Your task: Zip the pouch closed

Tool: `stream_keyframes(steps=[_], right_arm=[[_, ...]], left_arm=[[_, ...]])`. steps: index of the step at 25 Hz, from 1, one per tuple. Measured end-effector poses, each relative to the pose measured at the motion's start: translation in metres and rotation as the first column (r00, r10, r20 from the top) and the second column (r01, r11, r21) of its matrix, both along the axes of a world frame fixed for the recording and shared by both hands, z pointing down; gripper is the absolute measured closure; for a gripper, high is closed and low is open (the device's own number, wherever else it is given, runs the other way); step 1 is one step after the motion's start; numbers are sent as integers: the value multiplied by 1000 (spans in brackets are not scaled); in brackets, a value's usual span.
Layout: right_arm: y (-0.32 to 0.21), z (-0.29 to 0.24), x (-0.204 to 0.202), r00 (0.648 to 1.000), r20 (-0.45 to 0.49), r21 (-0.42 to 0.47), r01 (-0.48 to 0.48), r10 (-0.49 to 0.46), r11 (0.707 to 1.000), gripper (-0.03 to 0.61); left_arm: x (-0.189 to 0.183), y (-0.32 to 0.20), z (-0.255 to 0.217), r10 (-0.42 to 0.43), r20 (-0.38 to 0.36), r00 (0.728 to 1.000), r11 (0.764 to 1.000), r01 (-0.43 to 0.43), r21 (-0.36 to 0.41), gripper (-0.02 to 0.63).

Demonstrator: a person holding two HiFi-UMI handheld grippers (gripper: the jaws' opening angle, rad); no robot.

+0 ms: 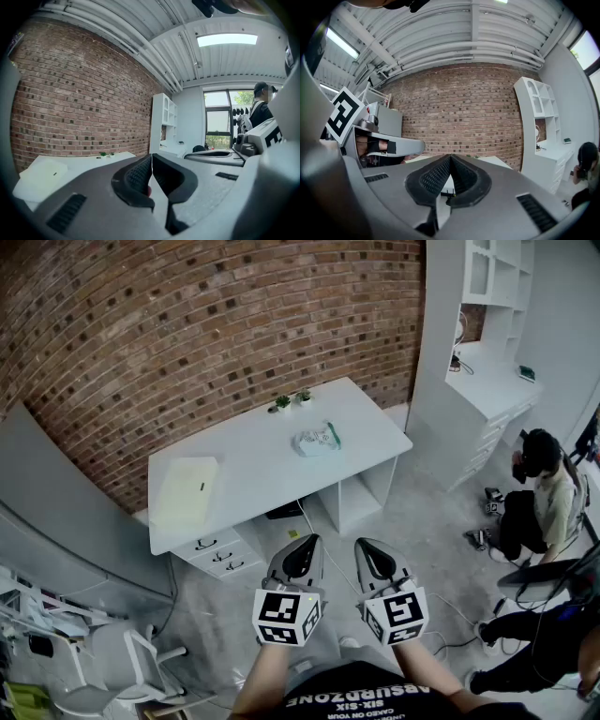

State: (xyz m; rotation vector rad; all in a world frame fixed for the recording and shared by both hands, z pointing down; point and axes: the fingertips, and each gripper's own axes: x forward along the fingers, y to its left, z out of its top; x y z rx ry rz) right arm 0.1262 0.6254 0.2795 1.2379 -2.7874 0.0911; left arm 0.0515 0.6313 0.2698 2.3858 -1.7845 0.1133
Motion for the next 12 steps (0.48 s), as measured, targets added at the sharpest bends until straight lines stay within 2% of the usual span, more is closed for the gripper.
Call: stream_keyframes(steps=[6,12], right_arm=[[-14,9,-6,1000,-8,3,10,-10,1000,580],[-51,10,-18,999,-34,-21,2,-3,1000,580]], left_arm=[[-1,-19,8,21,11,1000,1000,-21,0,604],[-13,-60,8,39,27,999,999,-39,0,604]])
